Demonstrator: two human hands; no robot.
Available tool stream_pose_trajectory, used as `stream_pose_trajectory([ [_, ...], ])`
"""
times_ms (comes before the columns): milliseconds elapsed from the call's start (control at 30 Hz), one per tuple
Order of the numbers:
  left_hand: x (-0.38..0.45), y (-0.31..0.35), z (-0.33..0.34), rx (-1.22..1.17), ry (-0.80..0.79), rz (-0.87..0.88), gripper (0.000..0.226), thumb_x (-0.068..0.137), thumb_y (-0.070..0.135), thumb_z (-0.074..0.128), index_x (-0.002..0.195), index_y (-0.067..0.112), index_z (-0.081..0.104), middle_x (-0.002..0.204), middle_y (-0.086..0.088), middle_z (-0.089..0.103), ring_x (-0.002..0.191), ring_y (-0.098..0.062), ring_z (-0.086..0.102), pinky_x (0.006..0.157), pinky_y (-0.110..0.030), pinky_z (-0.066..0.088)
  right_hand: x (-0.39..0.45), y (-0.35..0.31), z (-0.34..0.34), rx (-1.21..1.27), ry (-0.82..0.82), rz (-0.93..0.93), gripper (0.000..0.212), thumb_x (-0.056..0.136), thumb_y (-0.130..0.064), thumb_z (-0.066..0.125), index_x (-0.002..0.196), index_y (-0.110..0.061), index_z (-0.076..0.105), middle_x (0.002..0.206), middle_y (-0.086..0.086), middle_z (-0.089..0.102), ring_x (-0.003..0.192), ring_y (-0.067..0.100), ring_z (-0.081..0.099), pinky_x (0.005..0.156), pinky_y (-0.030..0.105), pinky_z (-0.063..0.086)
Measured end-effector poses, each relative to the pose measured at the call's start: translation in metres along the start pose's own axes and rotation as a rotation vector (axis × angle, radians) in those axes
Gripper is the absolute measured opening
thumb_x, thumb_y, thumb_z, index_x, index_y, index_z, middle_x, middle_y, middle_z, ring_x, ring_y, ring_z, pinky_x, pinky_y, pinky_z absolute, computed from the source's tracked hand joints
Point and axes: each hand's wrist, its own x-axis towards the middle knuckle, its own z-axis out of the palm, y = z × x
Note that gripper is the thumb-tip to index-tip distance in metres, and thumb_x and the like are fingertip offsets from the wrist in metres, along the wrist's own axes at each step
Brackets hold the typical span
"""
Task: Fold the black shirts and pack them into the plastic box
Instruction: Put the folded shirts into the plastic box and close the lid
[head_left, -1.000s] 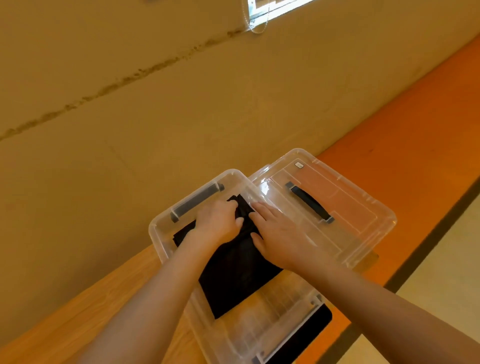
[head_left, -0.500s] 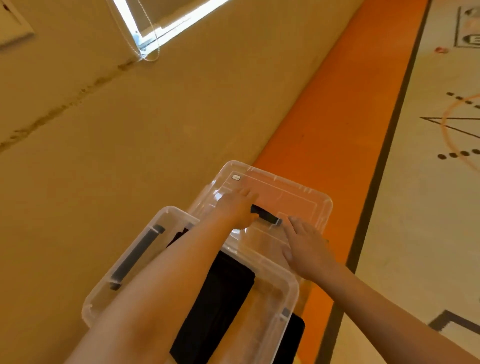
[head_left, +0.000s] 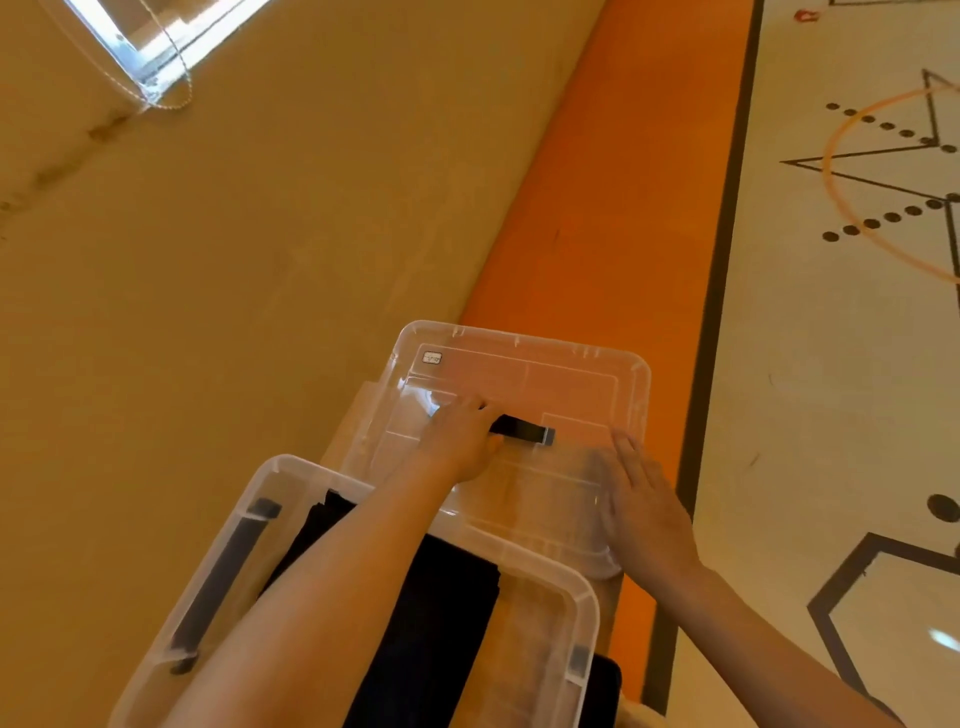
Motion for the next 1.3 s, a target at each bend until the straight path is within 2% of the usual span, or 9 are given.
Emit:
stream_pose_trajectory([
  [100,0.002,0.0,-0.003,-0.099,0.031,-0.023,0.035,0.096,0.026,0.052,0.131,0.021,0.055,0.133,-0.002,0.052,0.12,-0.023,0.048,0.098,-0.039,0.044,-0.002,0.002,0.006,0.119,0.002,0.155,0.068,0.101,-0.035,0.039,0.152,-0.015,0.0,0.16,0.004,-0.001,0.147,0.02,-0.002,0.116,0.032,0.011],
  [200,0.003,-0.009,-0.006,-0.007,0.189,-0.191,0.028,0.098,0.022,0.048,0.122,0.015,0.058,0.128,-0.005,0.054,0.113,-0.024,0.052,0.093,-0.036,0.044,-0.004,0.001,0.01,0.15,-0.019,0.205,0.067,0.101,-0.035,0.035,0.152,-0.012,-0.003,0.16,0.013,0.007,0.147,0.026,0.01,0.112,0.036,0.028],
  [300,0.003,-0.036,-0.011,0.084,0.116,-0.562,0.045,0.098,0.026,0.046,0.141,0.013,0.036,0.148,-0.009,0.034,0.135,-0.027,0.032,0.105,-0.038,0.034,-0.004,-0.001,0.012,0.123,-0.002,0.196,0.07,0.1,-0.029,0.041,0.152,-0.008,-0.002,0.157,0.018,0.014,0.145,0.031,0.019,0.107,0.038,0.036],
  [367,0.002,-0.055,-0.011,0.077,0.003,-0.678,0.056,0.097,0.021,0.047,0.146,0.01,0.023,0.152,-0.012,0.026,0.139,-0.029,0.026,0.107,-0.039,0.032,-0.004,0.0,0.013,0.115,0.013,0.204,0.07,0.1,-0.027,0.044,0.152,-0.007,0.002,0.156,0.02,0.018,0.143,0.033,0.023,0.106,0.04,0.039],
  [533,0.002,-0.064,-0.009,0.093,-0.024,-0.613,0.05,0.098,0.007,0.039,0.144,0.004,0.02,0.144,-0.018,0.036,0.131,-0.03,0.038,0.1,-0.037,0.039,0.002,0.009,0.017,0.08,0.044,0.198,0.065,0.097,-0.023,0.047,0.151,-0.006,0.014,0.151,0.021,0.03,0.137,0.036,0.033,0.104,0.047,0.043],
  [800,0.003,-0.054,-0.005,0.098,-0.031,-0.553,0.059,0.096,0.003,0.042,0.148,0.018,0.018,0.132,-0.017,0.036,0.122,-0.03,0.038,0.087,-0.037,0.045,0.002,0.02,0.011,0.119,0.086,0.191,0.059,0.097,-0.029,0.042,0.149,-0.01,0.022,0.149,0.015,0.034,0.133,0.032,0.039,0.099,0.048,0.047],
  [967,0.005,-0.064,-0.003,0.005,-0.066,-0.566,0.06,0.098,0.011,0.037,0.151,0.025,0.012,0.135,-0.02,0.035,0.125,-0.034,0.037,0.094,-0.045,0.042,0.0,0.013,0.004,0.138,0.134,0.21,0.058,0.094,-0.032,0.035,0.145,-0.005,0.032,0.146,0.02,0.039,0.133,0.036,0.04,0.102,0.047,0.043],
  [1133,0.002,-0.07,-0.003,0.007,-0.005,-0.534,0.049,0.102,0.035,0.027,0.148,0.018,0.028,0.142,-0.017,0.036,0.121,-0.038,0.041,0.092,-0.044,0.038,0.002,0.02,-0.003,0.123,0.163,0.177,0.062,0.091,-0.018,0.059,0.144,-0.003,0.033,0.145,0.022,0.04,0.133,0.037,0.041,0.101,0.049,0.045],
  [1300,-0.003,-0.058,-0.037,-0.105,0.191,-0.477,0.069,0.093,0.0,0.039,0.152,0.029,0.018,0.127,-0.018,0.042,0.113,-0.033,0.044,0.092,-0.046,0.045,0.007,0.019,-0.026,0.137,0.249,0.145,0.06,0.096,-0.019,0.05,0.149,-0.006,0.025,0.149,0.017,0.034,0.138,0.031,0.033,0.107,0.042,0.039],
])
